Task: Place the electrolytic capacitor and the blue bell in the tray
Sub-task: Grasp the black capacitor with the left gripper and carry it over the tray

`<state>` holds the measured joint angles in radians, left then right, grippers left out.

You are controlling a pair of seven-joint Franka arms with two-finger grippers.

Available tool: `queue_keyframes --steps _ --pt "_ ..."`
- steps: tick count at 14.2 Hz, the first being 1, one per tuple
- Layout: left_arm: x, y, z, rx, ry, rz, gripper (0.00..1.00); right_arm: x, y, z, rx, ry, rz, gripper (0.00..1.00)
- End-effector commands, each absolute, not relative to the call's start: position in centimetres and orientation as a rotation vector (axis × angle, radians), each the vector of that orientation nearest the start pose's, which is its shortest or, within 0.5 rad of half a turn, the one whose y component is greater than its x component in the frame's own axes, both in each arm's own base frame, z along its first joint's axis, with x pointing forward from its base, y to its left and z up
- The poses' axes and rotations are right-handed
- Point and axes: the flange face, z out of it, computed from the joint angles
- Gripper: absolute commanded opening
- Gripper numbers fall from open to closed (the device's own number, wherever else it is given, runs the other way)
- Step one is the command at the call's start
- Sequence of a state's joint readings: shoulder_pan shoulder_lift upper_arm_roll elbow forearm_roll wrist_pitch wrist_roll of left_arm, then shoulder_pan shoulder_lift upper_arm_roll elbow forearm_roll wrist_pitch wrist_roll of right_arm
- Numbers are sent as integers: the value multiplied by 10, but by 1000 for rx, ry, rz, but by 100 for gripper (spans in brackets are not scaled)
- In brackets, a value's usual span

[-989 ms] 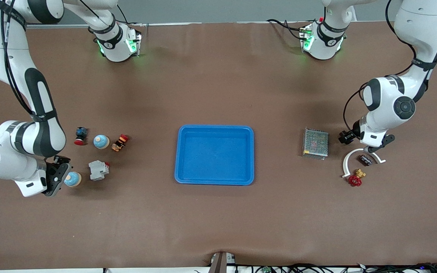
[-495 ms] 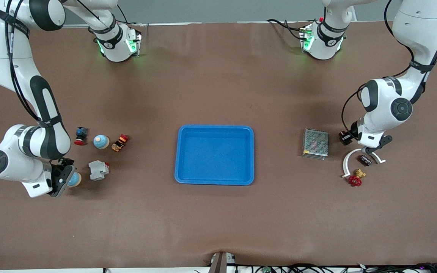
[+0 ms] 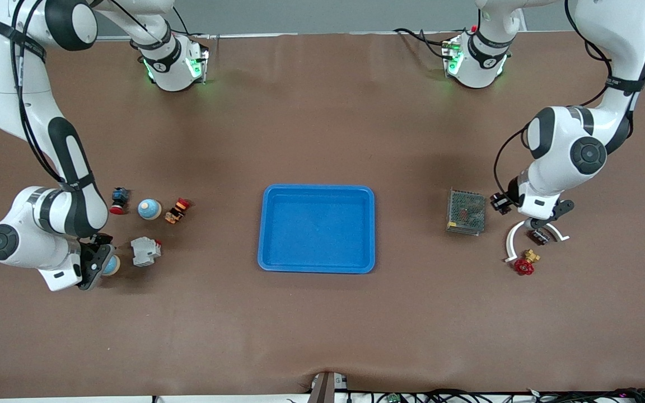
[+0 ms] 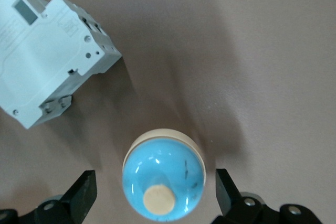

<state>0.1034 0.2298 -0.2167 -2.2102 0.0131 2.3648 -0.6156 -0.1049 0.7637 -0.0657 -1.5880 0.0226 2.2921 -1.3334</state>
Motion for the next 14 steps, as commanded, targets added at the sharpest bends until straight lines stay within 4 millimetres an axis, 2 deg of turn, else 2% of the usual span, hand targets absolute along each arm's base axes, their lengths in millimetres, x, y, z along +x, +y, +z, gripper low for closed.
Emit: queue_keyframes --steps 1,5,7,9,12,14 --pt "549 -112 298 -3050 -847 154 0 678 -114 169 -2556 -1706 52 100" --pt "545 -184 303 -3038 -930 153 0 678 -116 169 -2539 -1709 31 100" --pt "541 -230 303 -3026 -990 155 0 679 -116 171 -2541 -1711 28 100" --pt "537 -271 303 -3016 -1048 161 0 680 -115 171 -2540 -1712 25 74" --pt "533 -320 299 -2999 -1132 178 0 681 -115 173 -2544 -1709 21 46" --pt "526 -357 292 -2977 -1195 195 0 682 -114 175 -2545 -1707 18 43"
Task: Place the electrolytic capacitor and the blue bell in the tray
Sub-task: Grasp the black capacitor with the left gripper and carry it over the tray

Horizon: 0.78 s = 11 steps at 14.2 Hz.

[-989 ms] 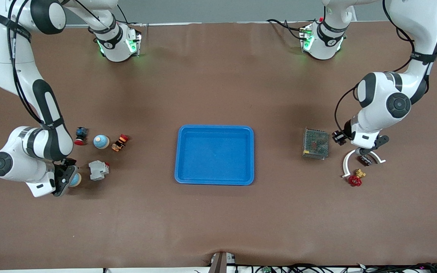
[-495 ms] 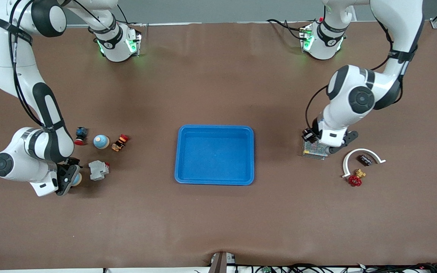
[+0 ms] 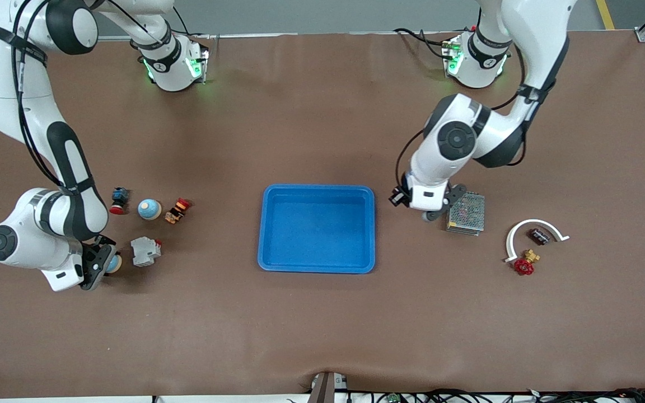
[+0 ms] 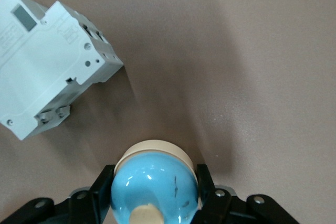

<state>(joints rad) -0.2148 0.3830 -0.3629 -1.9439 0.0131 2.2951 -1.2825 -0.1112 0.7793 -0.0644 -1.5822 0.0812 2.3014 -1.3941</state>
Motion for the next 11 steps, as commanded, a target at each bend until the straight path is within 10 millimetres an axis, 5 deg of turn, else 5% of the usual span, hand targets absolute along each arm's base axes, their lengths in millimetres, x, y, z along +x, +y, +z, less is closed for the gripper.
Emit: queue_keyframes --steps 1,7,11 --pt "525 -373 290 -2968 -1219 188 0 683 -114 179 -2551 -1704 12 43" --pt "520 -450 254 -2881 -1378 153 0 710 -95 245 -2576 -1517 -31 40" --pt "513 -469 221 -2824 -1431 139 0 720 -42 303 -2661 -1312 8 39"
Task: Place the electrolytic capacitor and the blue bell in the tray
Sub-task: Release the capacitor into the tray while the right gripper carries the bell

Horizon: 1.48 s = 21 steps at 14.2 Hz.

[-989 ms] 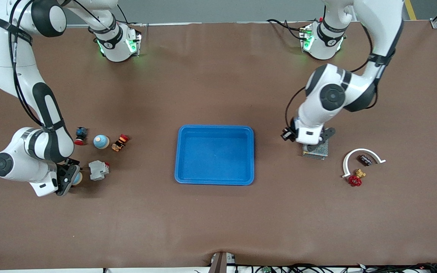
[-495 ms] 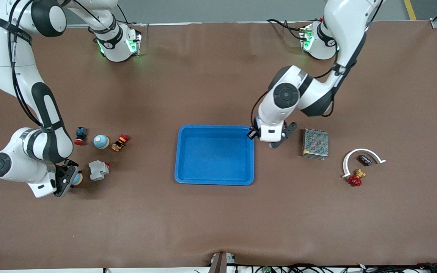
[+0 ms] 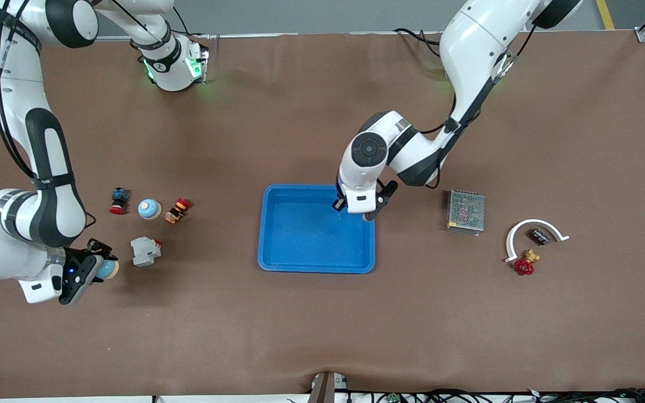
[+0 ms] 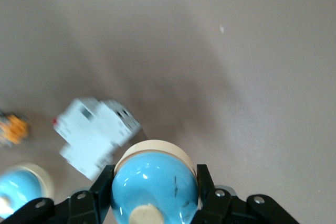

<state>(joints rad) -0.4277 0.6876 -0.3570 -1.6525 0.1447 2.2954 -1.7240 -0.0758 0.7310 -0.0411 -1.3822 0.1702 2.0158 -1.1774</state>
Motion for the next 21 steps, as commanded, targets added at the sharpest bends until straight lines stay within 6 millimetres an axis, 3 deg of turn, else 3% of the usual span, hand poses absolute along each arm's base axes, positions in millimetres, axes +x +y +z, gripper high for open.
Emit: queue_keyframes --steps 1,3,5,8,9,11,13,14,16,18,21 --pt "508 -473 213 -2813 -1426 135 0 718 -22 323 -2688 -1251 15 40" --pt "506 -473 204 -2800 -1427 130 0 711 33 370 -2749 -1122 18 39" --pt "509 -469 195 -2784 -1433 130 0 696 96 402 -2820 -918 76 39" --pt "512 -467 186 -2776 -1443 139 0 681 157 415 -2908 -626 116 40" --pt "515 -464 186 -2771 -1452 140 0 674 181 416 -2924 -565 134 40" --pt "516 -462 185 -2769 -1451 138 29 661 227 417 -2961 -403 150 40" --pt "523 -456 188 -2763 -1463 109 85 647 272 415 -2987 -263 143 40" --pt "525 -454 192 -2767 -1459 97 100 641 290 413 -2993 -219 128 40" --pt "532 -450 211 -2778 -1471 69 100 626 328 408 -2999 -171 118 40" --pt "541 -444 241 -2788 -1488 33 100 616 351 391 -3003 -140 110 40" --pt "564 -406 285 -2807 -1401 -2 100 596 373 352 -3006 -137 78 40"
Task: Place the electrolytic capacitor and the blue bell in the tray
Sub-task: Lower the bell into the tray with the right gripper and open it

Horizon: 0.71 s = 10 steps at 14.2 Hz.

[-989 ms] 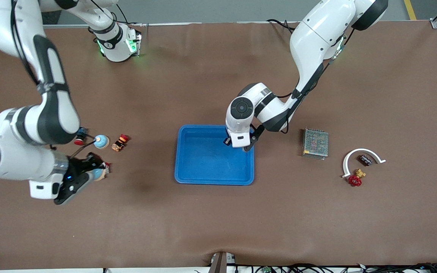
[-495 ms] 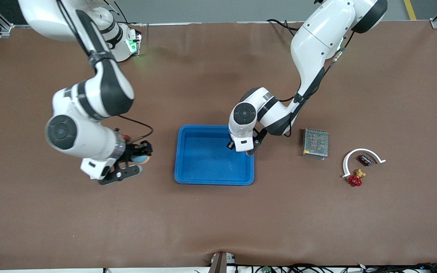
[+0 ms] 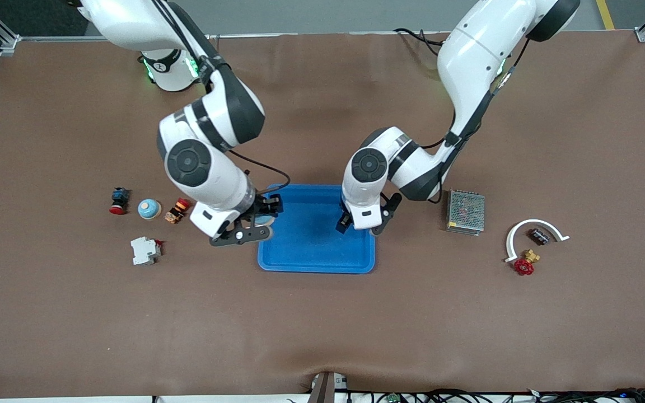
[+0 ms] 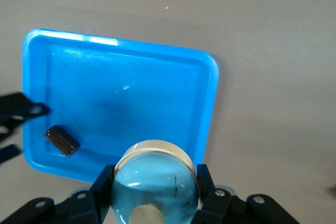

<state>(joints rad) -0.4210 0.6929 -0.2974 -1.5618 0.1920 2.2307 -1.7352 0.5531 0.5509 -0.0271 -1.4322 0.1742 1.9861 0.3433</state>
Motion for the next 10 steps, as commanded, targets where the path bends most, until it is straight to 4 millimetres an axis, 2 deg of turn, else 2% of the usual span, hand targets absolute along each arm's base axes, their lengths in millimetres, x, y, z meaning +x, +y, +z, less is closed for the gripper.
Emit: queue_keyframes --steps 1,3,5,7,8,10 --pt "574 -386 297 -2801 -1374 -4 100 584 382 334 -3010 -133 69 40" --pt "592 -352 306 -2796 -1339 4 100 564 398 310 -3020 -134 56 40" --pt "602 -323 308 -2785 -1282 31 100 554 403 290 -3034 -143 74 40" --pt "613 -290 309 -2745 -1309 47 100 545 411 276 -3042 -167 92 40" --pt "622 -264 312 -2732 -1330 47 100 536 422 267 -3046 -198 100 40" --pt "630 -222 313 -2759 -1254 62 100 531 418 250 -3054 -193 101 40"
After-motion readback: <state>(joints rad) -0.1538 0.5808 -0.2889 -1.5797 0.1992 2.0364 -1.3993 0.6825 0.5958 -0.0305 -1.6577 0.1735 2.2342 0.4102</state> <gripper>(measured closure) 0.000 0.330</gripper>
